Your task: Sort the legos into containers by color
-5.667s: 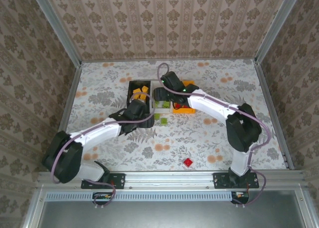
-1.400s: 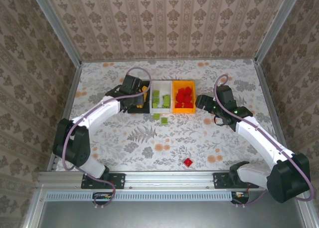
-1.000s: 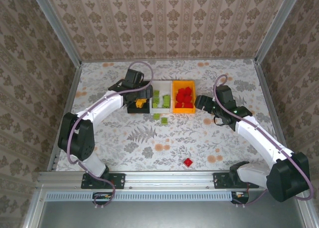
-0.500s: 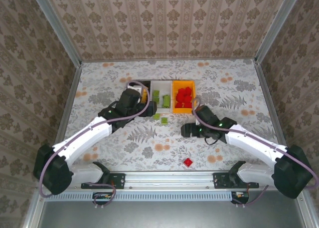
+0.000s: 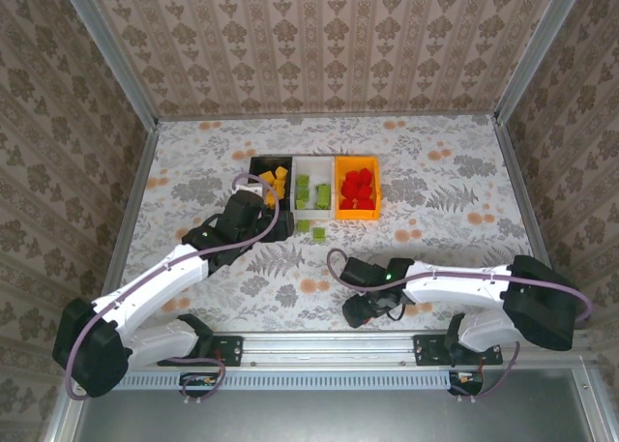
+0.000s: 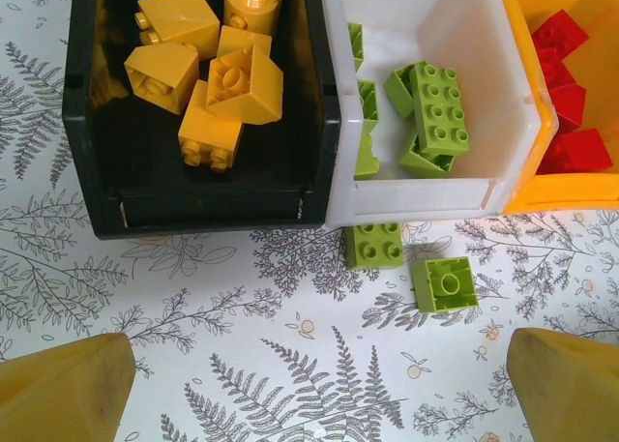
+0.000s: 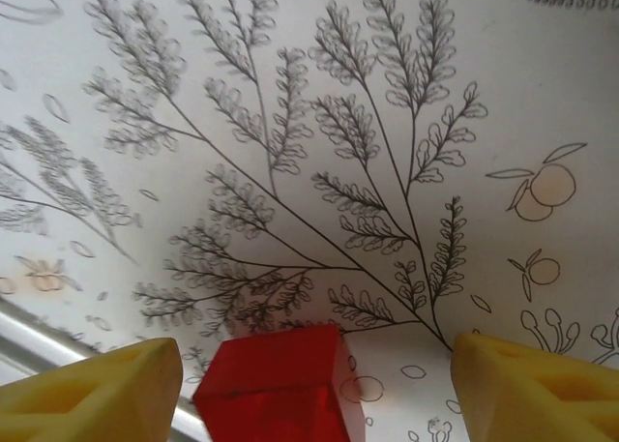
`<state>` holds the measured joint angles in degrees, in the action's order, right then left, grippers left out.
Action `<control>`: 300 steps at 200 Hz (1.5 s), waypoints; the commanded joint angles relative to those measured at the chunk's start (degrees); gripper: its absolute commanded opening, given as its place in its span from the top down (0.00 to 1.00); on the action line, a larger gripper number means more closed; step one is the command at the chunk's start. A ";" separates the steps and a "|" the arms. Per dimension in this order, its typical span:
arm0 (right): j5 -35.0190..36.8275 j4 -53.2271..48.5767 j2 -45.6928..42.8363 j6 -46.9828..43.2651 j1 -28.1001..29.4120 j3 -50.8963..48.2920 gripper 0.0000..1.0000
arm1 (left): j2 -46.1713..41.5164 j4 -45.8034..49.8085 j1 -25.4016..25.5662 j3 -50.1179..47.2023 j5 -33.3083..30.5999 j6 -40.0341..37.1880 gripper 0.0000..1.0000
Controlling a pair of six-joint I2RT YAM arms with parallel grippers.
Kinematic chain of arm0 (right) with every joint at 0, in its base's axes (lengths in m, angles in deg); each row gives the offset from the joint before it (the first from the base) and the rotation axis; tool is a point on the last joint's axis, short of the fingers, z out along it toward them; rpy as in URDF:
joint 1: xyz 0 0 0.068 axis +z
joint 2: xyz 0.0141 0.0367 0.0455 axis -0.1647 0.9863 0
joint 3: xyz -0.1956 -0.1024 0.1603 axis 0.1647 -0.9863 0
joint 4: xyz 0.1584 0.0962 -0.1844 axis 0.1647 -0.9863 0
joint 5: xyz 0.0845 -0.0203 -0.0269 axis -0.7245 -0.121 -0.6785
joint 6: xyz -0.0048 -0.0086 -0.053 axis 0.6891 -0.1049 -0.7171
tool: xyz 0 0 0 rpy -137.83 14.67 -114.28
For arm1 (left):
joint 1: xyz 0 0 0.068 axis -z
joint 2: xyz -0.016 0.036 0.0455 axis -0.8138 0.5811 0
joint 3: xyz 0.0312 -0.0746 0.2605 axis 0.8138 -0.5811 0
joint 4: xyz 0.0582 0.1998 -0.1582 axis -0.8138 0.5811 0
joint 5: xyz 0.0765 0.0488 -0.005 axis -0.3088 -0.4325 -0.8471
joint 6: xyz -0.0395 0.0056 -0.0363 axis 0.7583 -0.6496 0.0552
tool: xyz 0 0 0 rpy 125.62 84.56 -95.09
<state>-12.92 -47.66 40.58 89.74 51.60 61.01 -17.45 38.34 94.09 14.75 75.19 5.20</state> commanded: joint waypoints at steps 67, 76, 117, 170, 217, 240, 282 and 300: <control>2.91 -0.47 3.03 0.95 2.56 1.35 0.66 | -0.68 -0.25 -0.89 -0.74 -1.01 1.59 0.00; 3.72 -0.43 2.21 0.75 2.44 1.84 0.68 | -0.82 -0.03 -0.86 -0.67 -1.42 1.70 0.00; 7.45 -1.16 -2.43 -3.54 -4.40 7.43 0.71 | -0.55 -0.22 -0.77 -1.17 -0.90 1.97 0.00; 9.93 10.46 -0.08 -5.56 -20.25 18.28 0.71 | -0.69 -0.64 -0.60 -2.61 -0.01 2.80 0.00; 12.75 14.62 14.93 -5.08 -28.47 31.86 0.68 | -0.36 -1.21 -0.04 -4.04 0.83 3.47 0.00; 13.69 13.46 21.46 -5.34 -30.54 38.19 0.66 | 0.10 -0.93 0.43 -4.31 1.23 3.79 0.00; 13.52 12.44 27.86 -5.86 -32.93 46.07 0.55 | -0.40 -0.61 0.94 -4.22 1.53 3.80 0.00; 12.96 11.96 28.72 -6.12 -33.22 47.86 0.36 | -0.68 -0.26 0.99 -4.18 1.50 3.65 0.00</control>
<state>-0.74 -34.62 68.18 84.86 18.75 105.05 -17.45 37.77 94.63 10.79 76.29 7.80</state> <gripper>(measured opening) 0.545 0.997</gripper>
